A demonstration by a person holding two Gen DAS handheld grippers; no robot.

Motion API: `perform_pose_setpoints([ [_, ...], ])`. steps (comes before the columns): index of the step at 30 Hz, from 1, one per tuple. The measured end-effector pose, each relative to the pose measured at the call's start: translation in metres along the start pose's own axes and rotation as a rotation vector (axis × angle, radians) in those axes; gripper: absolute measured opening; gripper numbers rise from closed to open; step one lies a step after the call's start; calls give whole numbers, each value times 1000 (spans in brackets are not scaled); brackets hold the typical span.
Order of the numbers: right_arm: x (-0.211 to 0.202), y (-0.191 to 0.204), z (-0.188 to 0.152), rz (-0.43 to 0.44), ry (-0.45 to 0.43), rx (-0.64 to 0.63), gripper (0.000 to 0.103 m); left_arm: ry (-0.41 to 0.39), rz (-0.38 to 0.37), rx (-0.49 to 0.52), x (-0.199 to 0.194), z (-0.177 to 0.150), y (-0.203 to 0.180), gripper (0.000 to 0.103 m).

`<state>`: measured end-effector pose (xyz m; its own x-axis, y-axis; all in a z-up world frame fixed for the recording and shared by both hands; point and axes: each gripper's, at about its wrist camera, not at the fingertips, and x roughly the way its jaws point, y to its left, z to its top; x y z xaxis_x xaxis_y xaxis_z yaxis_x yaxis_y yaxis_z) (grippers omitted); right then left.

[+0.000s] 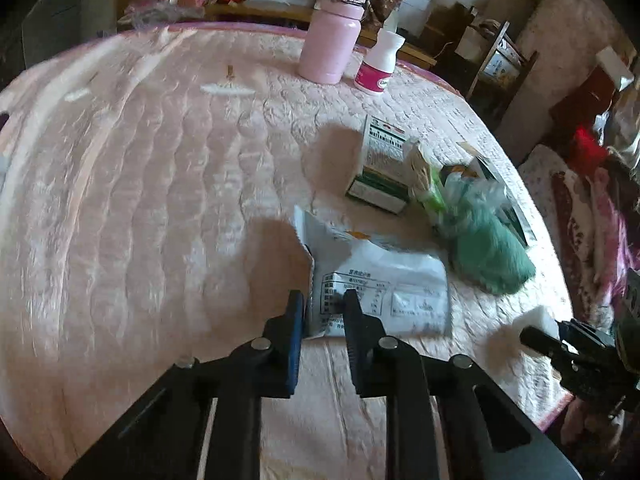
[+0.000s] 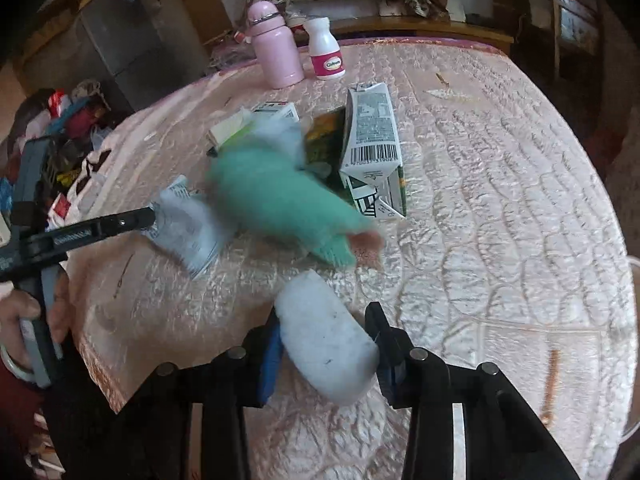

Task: Collect trash
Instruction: 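Carry the wrapper packet and foam block in both tools over the white bucket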

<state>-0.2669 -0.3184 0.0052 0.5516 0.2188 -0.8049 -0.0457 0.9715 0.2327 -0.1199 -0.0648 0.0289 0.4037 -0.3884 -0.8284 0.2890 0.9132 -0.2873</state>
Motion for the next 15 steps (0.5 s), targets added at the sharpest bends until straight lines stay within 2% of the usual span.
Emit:
perform_pose_setpoints([
  [8, -33, -13, -1, 21, -59, 18, 41, -44, -30, 26, -45, -17, -8, 14],
  [15, -53, -28, -3, 14, -90, 26, 41, -107, -40, 119, -96, -18, -39, 14],
])
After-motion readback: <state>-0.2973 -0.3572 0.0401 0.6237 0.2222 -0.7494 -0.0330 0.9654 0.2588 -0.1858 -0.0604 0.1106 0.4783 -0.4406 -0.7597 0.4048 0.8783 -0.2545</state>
